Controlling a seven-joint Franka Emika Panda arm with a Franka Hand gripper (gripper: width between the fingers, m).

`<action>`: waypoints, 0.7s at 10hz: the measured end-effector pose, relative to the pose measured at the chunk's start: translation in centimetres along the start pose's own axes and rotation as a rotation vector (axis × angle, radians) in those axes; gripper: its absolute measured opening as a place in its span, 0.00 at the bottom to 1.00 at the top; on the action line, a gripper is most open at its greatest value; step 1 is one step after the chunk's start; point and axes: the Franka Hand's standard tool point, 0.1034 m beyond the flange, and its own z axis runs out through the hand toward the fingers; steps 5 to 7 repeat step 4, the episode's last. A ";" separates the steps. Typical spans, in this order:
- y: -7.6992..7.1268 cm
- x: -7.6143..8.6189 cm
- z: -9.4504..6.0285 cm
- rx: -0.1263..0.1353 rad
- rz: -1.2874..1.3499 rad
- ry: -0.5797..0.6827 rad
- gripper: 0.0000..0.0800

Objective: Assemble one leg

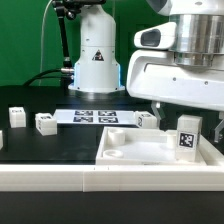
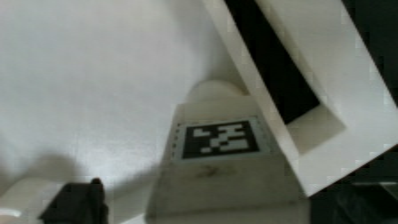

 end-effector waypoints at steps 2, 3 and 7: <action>0.0 0.0 0.0 0.000 0.000 0.000 0.81; 0.0 0.0 0.0 0.000 0.000 0.000 0.81; 0.0 0.0 0.0 0.000 0.000 0.000 0.81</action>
Offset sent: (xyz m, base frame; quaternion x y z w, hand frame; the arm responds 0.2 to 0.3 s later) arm 0.0000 0.0000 0.0000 0.0000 0.0000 0.0000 1.0000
